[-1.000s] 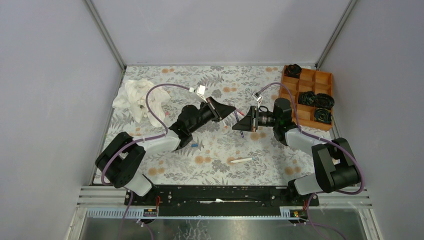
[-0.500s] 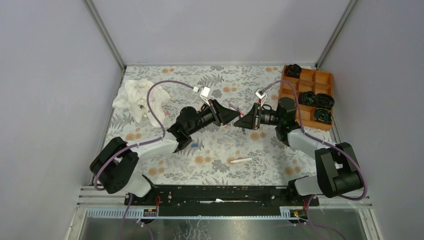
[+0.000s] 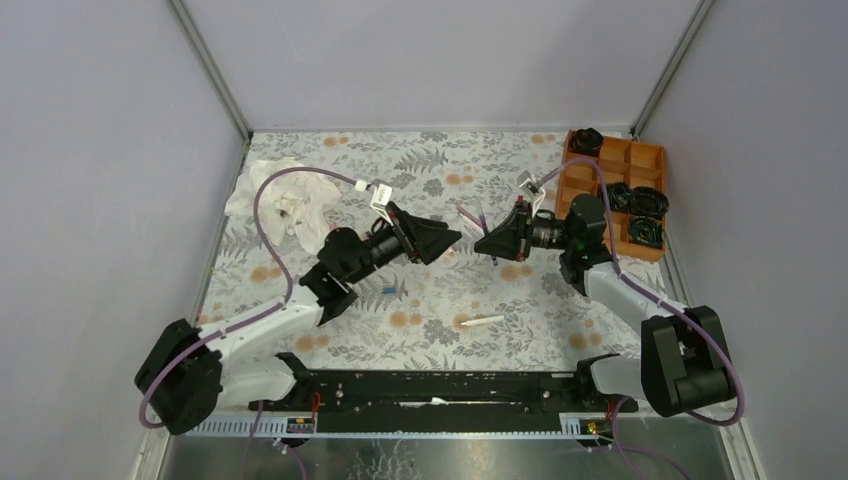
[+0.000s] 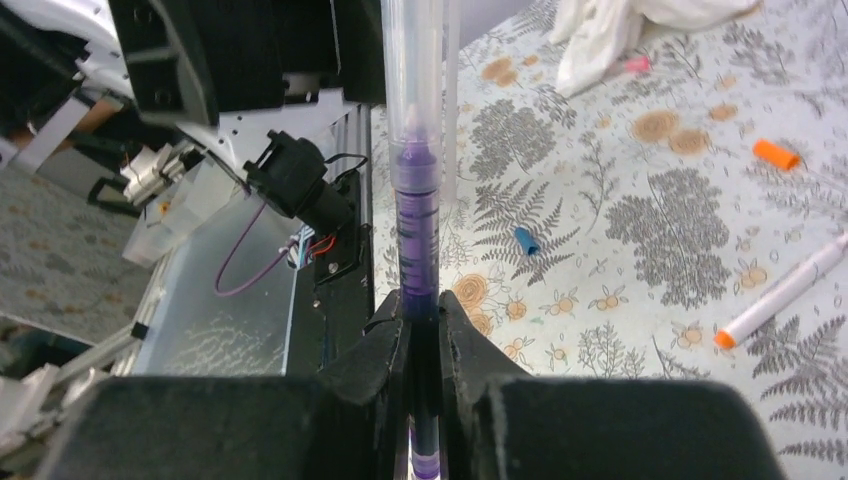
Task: Insert the pens into the pen caps
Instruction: Insert the pen cap onto the pen, then press the pen cap onto the pen.
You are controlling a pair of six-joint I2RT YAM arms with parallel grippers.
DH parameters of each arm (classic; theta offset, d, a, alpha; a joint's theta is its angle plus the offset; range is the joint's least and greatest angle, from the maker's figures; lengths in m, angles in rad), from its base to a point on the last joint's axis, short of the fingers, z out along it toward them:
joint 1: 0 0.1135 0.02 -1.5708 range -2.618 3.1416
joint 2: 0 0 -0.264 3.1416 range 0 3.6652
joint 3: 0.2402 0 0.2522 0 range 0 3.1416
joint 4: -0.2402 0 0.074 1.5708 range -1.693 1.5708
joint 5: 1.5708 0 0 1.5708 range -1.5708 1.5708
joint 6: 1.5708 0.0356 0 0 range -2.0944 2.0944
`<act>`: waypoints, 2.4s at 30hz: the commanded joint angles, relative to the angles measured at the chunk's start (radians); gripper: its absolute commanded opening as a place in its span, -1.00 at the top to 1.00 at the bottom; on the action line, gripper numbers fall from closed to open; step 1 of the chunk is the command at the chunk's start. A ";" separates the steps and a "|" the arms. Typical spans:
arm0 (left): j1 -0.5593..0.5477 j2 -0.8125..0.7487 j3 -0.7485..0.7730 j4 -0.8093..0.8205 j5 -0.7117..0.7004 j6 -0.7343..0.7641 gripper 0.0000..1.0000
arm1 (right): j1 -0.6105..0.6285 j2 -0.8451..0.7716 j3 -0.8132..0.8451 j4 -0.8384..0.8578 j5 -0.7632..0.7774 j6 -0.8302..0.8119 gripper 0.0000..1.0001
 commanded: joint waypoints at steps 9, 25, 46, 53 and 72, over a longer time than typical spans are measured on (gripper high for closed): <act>0.008 -0.098 0.116 -0.053 0.195 0.238 -0.98 | -0.011 -0.106 0.019 0.293 -0.220 0.120 1.00; -0.020 0.126 0.150 0.309 0.261 0.023 -0.79 | -0.010 -0.115 0.022 0.281 -0.213 0.165 1.00; -0.146 -0.056 0.250 -0.416 -0.500 -0.122 -0.70 | -0.009 -0.149 0.224 -0.584 0.022 -0.441 1.00; -0.205 0.055 0.434 -0.589 -0.570 -0.079 -0.45 | -0.008 -0.154 0.224 -0.593 0.033 -0.448 1.00; -0.284 0.251 0.695 -0.838 -0.757 -0.083 0.03 | -0.009 -0.155 0.219 -0.602 0.051 -0.456 1.00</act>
